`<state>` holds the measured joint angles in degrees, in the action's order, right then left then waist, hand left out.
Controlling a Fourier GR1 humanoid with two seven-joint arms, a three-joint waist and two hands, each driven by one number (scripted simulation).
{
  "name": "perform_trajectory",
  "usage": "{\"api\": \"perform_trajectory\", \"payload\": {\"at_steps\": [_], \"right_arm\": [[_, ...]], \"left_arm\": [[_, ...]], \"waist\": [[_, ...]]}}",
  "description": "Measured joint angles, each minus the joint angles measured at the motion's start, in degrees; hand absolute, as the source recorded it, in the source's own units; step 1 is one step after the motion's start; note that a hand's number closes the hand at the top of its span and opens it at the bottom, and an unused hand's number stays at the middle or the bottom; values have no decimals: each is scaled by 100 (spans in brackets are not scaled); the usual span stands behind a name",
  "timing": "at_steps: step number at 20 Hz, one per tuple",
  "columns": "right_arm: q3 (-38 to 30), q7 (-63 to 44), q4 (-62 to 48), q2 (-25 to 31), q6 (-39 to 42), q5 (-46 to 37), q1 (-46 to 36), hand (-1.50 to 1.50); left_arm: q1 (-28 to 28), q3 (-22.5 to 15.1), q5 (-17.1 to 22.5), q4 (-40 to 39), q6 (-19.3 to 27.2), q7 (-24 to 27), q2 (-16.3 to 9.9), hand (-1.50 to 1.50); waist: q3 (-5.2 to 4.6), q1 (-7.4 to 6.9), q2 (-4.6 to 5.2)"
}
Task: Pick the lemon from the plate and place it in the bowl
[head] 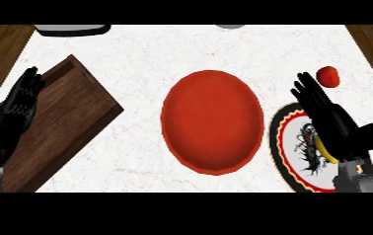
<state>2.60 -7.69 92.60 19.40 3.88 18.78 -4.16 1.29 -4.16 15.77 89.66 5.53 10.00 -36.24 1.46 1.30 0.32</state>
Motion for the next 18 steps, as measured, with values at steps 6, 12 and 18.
{"api": "perform_trajectory", "payload": {"at_steps": [6,12,18], "right_arm": [[-1033,383,-295,-140,-581,334,444,150],[-1310,1535,-505,-54,-1531,-933,1019,-150],[-1185,2213,270,-517,-2237,-1596,1630,-150]], "left_arm": [[297,-106,251,-155,-91,-774,167,0],[451,-297,579,-320,-247,-1399,413,0],[730,-347,602,-414,-352,-1815,615,0]], "waist": [[-104,99,-8],[-145,99,-1],[-146,-16,-30]]}}
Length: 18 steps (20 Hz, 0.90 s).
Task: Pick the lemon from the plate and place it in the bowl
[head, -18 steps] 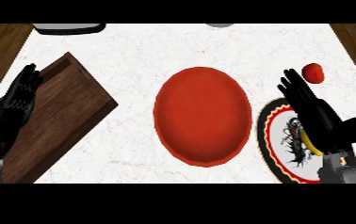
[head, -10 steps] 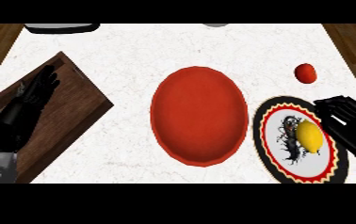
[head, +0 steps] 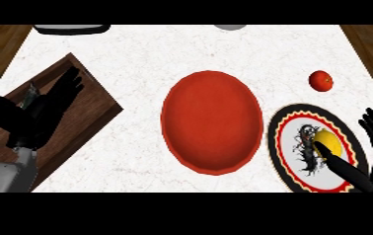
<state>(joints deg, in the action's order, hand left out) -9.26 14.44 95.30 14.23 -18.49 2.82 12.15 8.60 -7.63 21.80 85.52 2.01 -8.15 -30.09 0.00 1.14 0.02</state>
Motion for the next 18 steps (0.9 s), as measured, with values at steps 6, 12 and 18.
{"api": "perform_trajectory", "payload": {"at_steps": [6,12,18], "right_arm": [[-57,-1621,986,832,-121,-814,416,-150],[-14,-3823,1763,1942,730,-1032,327,-150],[159,-5659,2044,2714,1705,-720,-526,-150]], "left_arm": [[213,52,1,-49,-43,-239,55,0],[305,3,-79,-11,-1,-366,149,0],[386,-26,-180,-113,-72,-349,288,0]], "waist": [[-14,-43,-5],[-22,-115,4],[-14,-168,12]]}}
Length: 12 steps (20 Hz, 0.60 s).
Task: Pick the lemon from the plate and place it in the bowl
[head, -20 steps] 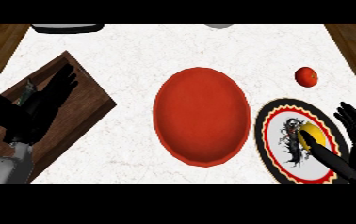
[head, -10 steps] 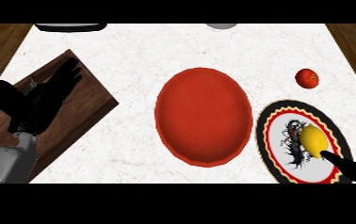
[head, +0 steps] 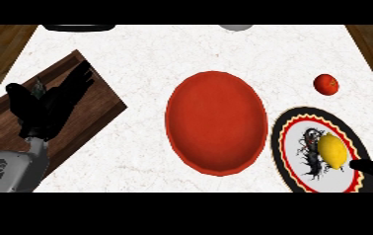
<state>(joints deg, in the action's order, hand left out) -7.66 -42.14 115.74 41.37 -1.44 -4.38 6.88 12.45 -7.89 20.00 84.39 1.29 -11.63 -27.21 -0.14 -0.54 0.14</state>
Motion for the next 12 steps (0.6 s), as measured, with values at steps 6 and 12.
{"api": "perform_trajectory", "payload": {"at_steps": [6,12], "right_arm": [[237,-1141,-109,326,792,352,-714,-150],[456,-1575,-383,353,1202,474,-1129,-150]], "left_arm": [[-56,115,-86,13,-81,8,61,0],[-33,298,-136,-65,-252,-32,96,0]], "waist": [[5,3,-6],[9,23,-9]]}}
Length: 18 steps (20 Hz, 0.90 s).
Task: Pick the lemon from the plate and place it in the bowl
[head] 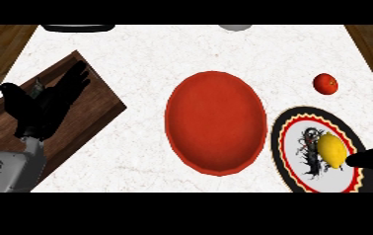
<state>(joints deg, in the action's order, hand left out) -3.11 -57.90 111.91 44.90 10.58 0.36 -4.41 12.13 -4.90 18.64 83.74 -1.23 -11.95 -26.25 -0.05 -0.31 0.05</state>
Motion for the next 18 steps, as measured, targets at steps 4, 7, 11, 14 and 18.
{"api": "perform_trajectory", "payload": {"at_steps": [4,7,11,14,18], "right_arm": [[125,-16,-214,-132,95,-80,-93,-150],[114,39,-412,-148,211,-107,-114,-150],[258,25,-490,-241,269,-315,-6,-150],[269,86,-620,-331,348,-417,21,-150],[323,143,-822,-487,419,-624,-44,-150]], "left_arm": [[24,53,-129,55,6,-73,117,0],[-18,121,-199,46,-36,-64,179,0],[-38,177,-261,93,-56,-131,268,0],[-16,277,-272,121,-153,-180,281,0],[-88,351,-369,149,-212,-158,358,0]], "waist": [[2,10,-3],[2,15,-4],[3,23,-5],[3,27,-7],[4,18,-7]]}}
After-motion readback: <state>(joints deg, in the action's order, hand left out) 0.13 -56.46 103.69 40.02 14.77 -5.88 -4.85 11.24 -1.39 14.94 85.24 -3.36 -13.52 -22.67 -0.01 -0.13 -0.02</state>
